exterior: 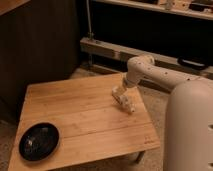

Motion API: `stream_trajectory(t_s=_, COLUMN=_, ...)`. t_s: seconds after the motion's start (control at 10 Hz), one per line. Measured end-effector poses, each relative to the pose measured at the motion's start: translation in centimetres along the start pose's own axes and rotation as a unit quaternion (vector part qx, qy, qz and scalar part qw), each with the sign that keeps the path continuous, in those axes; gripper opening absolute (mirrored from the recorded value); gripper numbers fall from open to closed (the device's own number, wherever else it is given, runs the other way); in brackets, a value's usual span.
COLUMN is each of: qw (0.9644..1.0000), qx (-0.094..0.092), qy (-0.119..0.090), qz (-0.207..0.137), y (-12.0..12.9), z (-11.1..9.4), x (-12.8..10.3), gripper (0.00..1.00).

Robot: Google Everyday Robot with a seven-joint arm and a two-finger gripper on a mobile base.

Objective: Place the bottle in the ceramic bowl

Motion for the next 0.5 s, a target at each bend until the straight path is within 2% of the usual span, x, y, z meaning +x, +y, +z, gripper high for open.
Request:
stream_trajectory(t_s=0.2, qw=0.9999, qx=-0.007, qy=0.009, qz=-0.008, y=1.0, z=0.9, x=0.5, gripper=0.8)
stream_trajectory(t_s=0.5, qw=0.9995, qx=-0.008, qy=0.026, qz=-0.014, y=3.2, z=3.1, x=1.5, gripper=0.8)
